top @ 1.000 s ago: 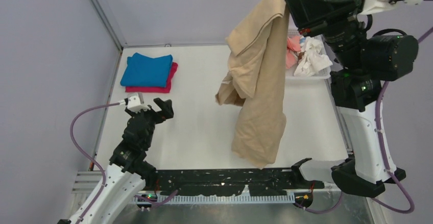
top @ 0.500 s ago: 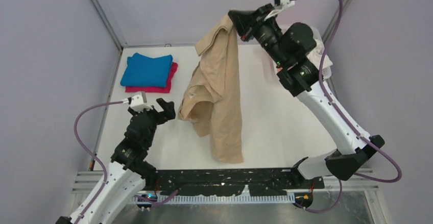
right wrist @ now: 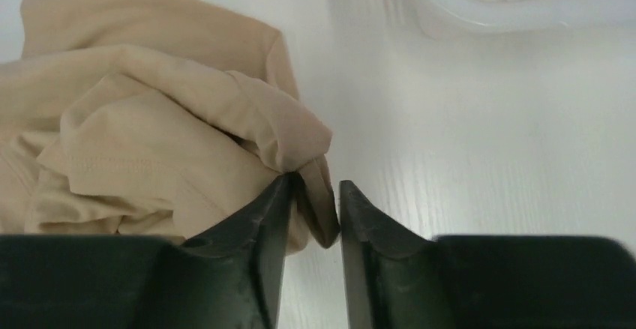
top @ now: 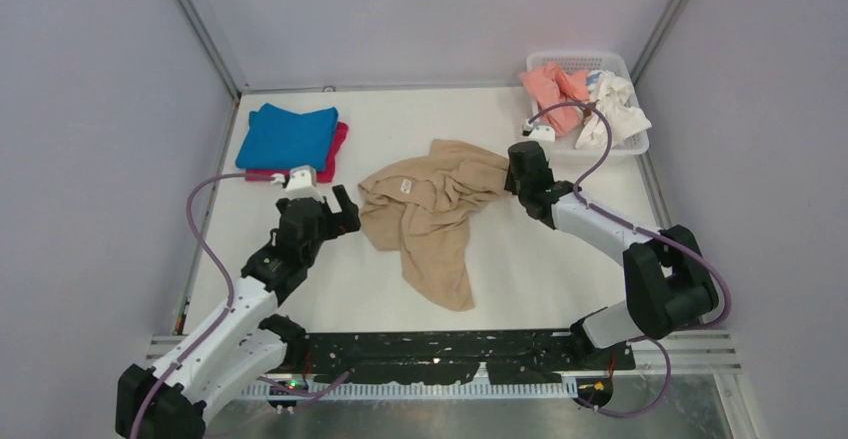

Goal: Fold and stack the t-shirts
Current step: Move the tshirt to the center of the board, then flatten out the tshirt

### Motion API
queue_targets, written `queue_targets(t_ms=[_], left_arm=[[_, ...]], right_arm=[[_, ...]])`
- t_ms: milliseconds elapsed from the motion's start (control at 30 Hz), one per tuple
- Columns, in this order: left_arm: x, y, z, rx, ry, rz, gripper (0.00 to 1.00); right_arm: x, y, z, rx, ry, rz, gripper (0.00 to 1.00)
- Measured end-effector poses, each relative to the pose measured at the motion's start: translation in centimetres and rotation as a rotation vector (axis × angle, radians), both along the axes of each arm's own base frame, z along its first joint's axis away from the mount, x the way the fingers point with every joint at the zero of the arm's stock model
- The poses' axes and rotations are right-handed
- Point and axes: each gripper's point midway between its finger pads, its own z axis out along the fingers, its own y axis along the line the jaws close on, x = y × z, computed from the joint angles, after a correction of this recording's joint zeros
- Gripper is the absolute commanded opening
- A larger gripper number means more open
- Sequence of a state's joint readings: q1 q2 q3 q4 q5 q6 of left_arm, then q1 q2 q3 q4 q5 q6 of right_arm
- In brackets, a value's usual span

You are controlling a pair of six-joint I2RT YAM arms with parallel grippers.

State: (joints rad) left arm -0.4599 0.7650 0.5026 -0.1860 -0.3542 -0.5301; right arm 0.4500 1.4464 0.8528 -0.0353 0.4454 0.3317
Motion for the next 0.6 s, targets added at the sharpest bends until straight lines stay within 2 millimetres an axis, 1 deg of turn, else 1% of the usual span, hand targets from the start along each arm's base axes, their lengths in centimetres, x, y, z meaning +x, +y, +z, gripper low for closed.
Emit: queue_targets(t_ms=[33,67,133,167,200,233,267,333,400,500,600], left_arm=[[0.1,-0.2,-0.2,-0.002,0.013,-0.002,0.99],[0.2,-0.3,-0.4,-0.004,0.022,-0.004,0.99],[0.4,-0.7,-0.8,-0.004,0.045,-0.014,0.99],[0.5,-0.9,-1.1,-0.004,0.056,-0.018,0.99],[0.6,-1.0,-1.3,-0.005,0.068,-0.022,0.99],[0.6,-1.2,-1.5,-0.004,0.077,-0.024,0.99],[0.7,-1.3,-1.7,-0.004,0.089,-0.027,0.99],[0.9,-1.7,-2.2,-0.007,0.112,-0.032,0.99],[1.1,-2.1,-2.5,-0.010,0.132,-0.043,0.99],[1.5,-3.0,-3.0,-0.020,0.161,-0.069,0.99],[1.9,-4.1,-3.7,-0.037,0.201,-0.103,0.99]], right_arm=[[0.0,-0.6,-0.4,-0.005,0.013,-0.021,0.57],[0.0,-1.1,-0.6,-0.010,0.018,-0.041,0.71],[0.1,-1.3,-0.3,-0.006,0.008,-0.061,0.89],[0.2,-1.3,-0.1,-0.006,0.002,-0.068,0.92],[0.2,-1.4,0.2,-0.005,-0.005,-0.074,0.99],[0.2,-1.5,0.4,-0.006,-0.010,-0.074,0.96],[0.0,-1.5,0.9,-0.005,-0.018,-0.075,0.96],[-0.3,-1.7,2.4,0.007,-0.047,-0.074,0.95],[-0.7,-1.8,4.6,0.032,-0.095,-0.070,0.95],[-1.6,-1.7,8.5,0.093,-0.186,-0.045,0.95],[-2.8,-1.2,11.0,0.152,-0.247,-0.005,0.95]])
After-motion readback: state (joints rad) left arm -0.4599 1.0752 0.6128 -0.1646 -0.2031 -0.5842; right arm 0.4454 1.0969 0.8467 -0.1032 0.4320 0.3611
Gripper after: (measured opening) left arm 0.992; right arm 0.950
